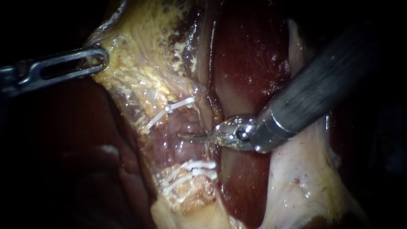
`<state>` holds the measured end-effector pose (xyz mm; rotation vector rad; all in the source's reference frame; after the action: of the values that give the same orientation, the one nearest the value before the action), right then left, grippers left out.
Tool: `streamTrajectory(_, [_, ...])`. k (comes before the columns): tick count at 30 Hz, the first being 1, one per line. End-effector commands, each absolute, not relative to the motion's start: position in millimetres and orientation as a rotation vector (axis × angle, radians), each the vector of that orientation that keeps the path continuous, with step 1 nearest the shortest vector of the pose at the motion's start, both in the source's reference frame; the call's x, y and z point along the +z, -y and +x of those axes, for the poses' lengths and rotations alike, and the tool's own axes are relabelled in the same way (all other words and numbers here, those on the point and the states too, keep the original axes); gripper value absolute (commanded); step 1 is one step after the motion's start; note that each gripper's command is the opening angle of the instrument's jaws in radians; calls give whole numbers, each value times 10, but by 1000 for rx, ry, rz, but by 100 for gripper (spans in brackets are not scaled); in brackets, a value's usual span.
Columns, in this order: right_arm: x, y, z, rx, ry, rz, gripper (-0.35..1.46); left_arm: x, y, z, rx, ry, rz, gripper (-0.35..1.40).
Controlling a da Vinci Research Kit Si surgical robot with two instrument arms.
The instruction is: Go back from the cut right tube
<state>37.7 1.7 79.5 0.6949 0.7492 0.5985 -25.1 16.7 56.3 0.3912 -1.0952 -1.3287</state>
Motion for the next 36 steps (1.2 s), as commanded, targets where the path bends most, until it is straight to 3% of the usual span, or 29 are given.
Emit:
streamTrajectory(1, [795, -17, 377, 603, -748, 696, -35, 563, -167, -251, -1329, 1095, 391, -35])
streamTrajectory(4, [794, -17, 377, 602, -748, 697, -35, 563, -167, -251, -1329, 1095, 391, -35])
streamTrajectory(10, [793, -18, 376, 604, -747, 695, 47, 563, -167, -251, -1329, 1095, 391, -35])
streamTrajectory(13, [793, -18, 376, 604, -747, 695, 66, 563, -167, -251, -1329, 1095, 391, -35])
streamTrajectory(17, [792, -18, 376, 604, -744, 693, 81, 563, -167, -251, -1329, 1095, 391, -35])
streamTrajectory(24, [789, -17, 374, 603, -748, 694, 88, 563, -167, -251, -1329, 1095, 390, -35])
streamTrajectory(36, [753, -17, 327, 288, -925, 506, 133, 564, -166, -251, -1329, 1095, 390, -35])
